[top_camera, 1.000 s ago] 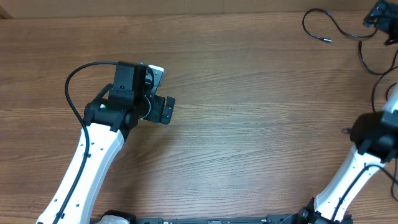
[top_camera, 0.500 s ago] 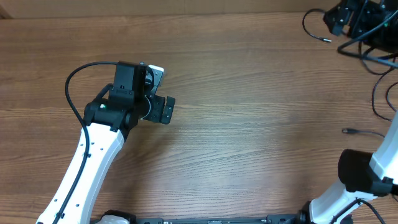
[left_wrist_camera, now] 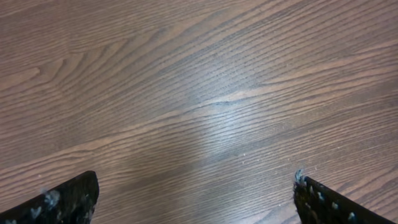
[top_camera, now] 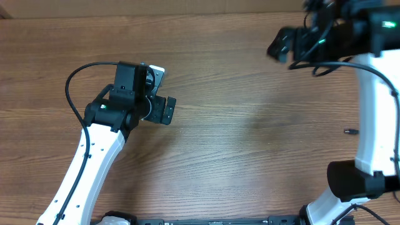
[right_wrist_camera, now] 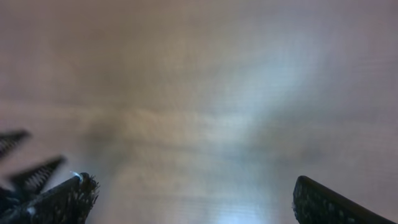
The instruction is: Untangle cables
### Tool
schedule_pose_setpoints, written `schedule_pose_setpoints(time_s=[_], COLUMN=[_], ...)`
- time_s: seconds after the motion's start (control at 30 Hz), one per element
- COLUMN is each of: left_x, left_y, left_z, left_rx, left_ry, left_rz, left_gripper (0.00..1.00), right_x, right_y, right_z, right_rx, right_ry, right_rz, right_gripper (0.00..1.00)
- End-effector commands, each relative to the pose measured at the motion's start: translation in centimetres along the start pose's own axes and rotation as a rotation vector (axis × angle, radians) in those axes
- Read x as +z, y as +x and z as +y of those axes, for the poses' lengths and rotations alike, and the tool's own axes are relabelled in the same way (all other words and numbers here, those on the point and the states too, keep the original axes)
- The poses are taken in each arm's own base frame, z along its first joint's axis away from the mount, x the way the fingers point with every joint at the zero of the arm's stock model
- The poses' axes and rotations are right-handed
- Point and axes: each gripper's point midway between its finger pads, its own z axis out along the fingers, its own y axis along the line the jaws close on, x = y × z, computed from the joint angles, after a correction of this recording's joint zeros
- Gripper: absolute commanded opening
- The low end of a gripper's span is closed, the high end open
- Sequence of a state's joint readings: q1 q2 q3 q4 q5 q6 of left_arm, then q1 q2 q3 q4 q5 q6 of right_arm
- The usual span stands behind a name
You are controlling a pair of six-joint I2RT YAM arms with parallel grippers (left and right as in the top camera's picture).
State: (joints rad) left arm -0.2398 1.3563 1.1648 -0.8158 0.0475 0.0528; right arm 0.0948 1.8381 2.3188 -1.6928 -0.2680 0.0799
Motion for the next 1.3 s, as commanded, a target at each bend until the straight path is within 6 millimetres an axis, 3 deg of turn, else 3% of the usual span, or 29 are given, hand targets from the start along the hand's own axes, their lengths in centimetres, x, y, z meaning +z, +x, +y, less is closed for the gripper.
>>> schedule_pose_setpoints(time_s=[0.0,0.13,1.1,1.27], left_x=[-0.1,-0.1,0.1,-0.1], left_y=[-0.3,-0.3,-0.2,-0.1], left_z=[0.2,0.2,0.2,2.1], left_rx=[0.009,0.009,0.009,0.034], left_ry=[-0.006,-0.006,-0.005,-0.115], left_rz=[-0.007,-0.007,-0.002,0.007], left_gripper=[1.00,0.99,1.00,1.00], right_x=[3.8,5.5,5.7,5.7], right_y=[2.6,3.0,1.8,1.8], right_z=[-1.6,-1.9,-1.6,-1.6], right_rx=[0.000,0.000,-0.011,-0.011], right_ry=[0.100,0.100,0.087,0.087], right_rz=[0.136,0.162,0.116,0.116], right_gripper=[1.00,1.00,1.00,1.00])
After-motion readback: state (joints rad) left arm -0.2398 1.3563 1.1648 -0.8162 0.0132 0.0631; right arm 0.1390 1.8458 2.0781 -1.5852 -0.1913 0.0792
